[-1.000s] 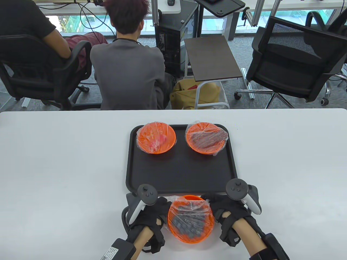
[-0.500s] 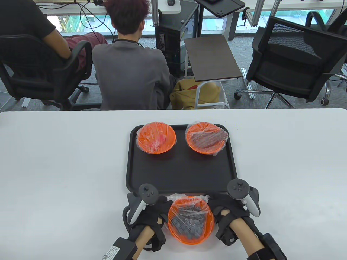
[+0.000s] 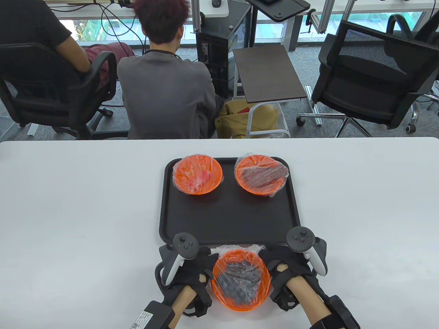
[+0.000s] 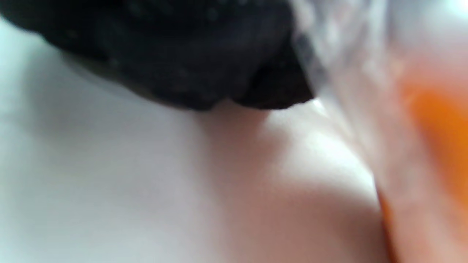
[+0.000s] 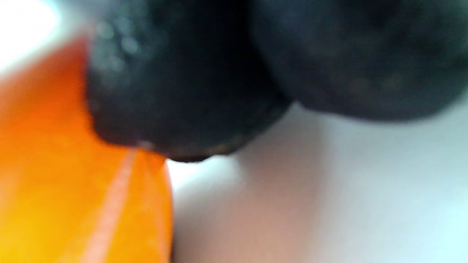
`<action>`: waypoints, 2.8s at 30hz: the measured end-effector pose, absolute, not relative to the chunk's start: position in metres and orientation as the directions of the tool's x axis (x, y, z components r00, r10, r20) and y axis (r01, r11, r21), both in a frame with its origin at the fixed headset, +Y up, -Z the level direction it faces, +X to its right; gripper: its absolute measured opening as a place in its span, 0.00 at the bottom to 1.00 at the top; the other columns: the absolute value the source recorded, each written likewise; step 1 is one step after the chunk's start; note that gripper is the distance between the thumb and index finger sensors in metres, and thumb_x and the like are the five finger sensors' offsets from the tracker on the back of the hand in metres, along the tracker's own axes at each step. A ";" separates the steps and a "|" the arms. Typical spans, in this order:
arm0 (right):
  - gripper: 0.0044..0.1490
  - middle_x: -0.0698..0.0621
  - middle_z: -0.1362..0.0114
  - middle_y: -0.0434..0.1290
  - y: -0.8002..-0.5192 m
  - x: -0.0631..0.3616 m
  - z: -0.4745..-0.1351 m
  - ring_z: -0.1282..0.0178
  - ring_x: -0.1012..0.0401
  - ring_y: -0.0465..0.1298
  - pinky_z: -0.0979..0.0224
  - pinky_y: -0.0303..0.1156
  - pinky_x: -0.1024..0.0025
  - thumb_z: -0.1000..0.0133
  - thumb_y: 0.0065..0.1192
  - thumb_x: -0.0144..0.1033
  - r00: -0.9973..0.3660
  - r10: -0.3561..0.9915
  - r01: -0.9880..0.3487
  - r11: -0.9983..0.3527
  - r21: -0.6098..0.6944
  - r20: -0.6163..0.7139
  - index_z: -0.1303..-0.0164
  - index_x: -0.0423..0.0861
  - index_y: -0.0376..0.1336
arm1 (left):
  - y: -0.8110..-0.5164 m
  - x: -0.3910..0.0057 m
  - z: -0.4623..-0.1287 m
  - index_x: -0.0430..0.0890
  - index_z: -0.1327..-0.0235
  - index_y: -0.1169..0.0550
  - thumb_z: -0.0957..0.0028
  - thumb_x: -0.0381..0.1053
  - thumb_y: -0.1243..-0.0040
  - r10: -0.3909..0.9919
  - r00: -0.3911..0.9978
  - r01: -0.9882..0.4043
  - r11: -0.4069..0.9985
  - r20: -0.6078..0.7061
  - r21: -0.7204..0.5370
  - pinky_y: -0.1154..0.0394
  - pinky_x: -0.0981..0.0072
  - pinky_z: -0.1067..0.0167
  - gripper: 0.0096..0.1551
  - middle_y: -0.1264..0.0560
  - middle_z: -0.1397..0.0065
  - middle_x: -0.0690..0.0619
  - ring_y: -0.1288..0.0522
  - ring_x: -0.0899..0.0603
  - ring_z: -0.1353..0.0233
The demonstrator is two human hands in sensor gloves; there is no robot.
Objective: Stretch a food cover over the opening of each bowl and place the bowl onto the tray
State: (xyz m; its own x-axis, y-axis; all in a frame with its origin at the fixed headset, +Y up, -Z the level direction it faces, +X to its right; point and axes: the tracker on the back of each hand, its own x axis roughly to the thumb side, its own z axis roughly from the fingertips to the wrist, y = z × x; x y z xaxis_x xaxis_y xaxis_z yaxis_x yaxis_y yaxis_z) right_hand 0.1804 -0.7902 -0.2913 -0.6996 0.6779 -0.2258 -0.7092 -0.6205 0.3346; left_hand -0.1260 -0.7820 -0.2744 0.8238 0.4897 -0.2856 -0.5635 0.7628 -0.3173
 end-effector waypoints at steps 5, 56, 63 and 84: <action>0.30 0.52 0.58 0.88 -0.788 0.182 -0.287 0.80 0.66 0.87 0.78 0.86 0.71 0.43 0.69 0.49 -0.711 0.657 -0.701 -0.636 0.322 -0.251 0.40 0.39 0.74 | -0.783 -0.128 -0.273 0.55 0.40 0.19 0.51 0.70 0.30 0.516 0.811 -0.584 0.741 -0.275 -0.331 0.14 0.60 0.74 0.31 0.11 0.67 0.62 0.13 0.49 0.77; 0.44 0.37 0.33 0.79 -0.753 0.204 -0.251 0.48 0.43 0.88 0.57 0.87 0.49 0.44 0.69 0.55 -0.725 0.661 -0.689 -0.691 0.219 -0.196 0.24 0.40 0.66 | -0.725 -0.170 -0.257 0.63 0.15 0.41 0.51 0.78 0.42 0.554 0.832 -0.539 0.815 0.014 -0.216 0.51 0.24 0.23 0.51 0.52 0.07 0.49 0.50 0.30 0.10; 0.47 0.36 0.32 0.78 -0.745 0.185 -0.239 0.45 0.40 0.87 0.58 0.89 0.54 0.46 0.74 0.52 -0.765 0.632 -0.643 -0.733 0.223 -0.125 0.21 0.39 0.63 | -0.729 -0.178 -0.259 0.69 0.16 0.56 0.55 0.86 0.53 0.281 0.959 -0.283 0.940 -0.039 -0.191 0.69 0.25 0.27 0.56 0.70 0.10 0.56 0.72 0.34 0.12; 0.34 0.39 0.50 0.88 -0.745 0.155 -0.239 0.70 0.56 0.96 0.75 0.93 0.76 0.50 0.80 0.34 -0.848 0.527 -0.525 -0.820 0.230 -0.055 0.38 0.29 0.75 | -0.744 -0.179 -0.266 0.72 0.20 0.64 0.57 0.90 0.61 0.197 0.977 -0.211 0.936 -0.079 -0.282 0.77 0.27 0.32 0.57 0.75 0.13 0.62 0.81 0.41 0.15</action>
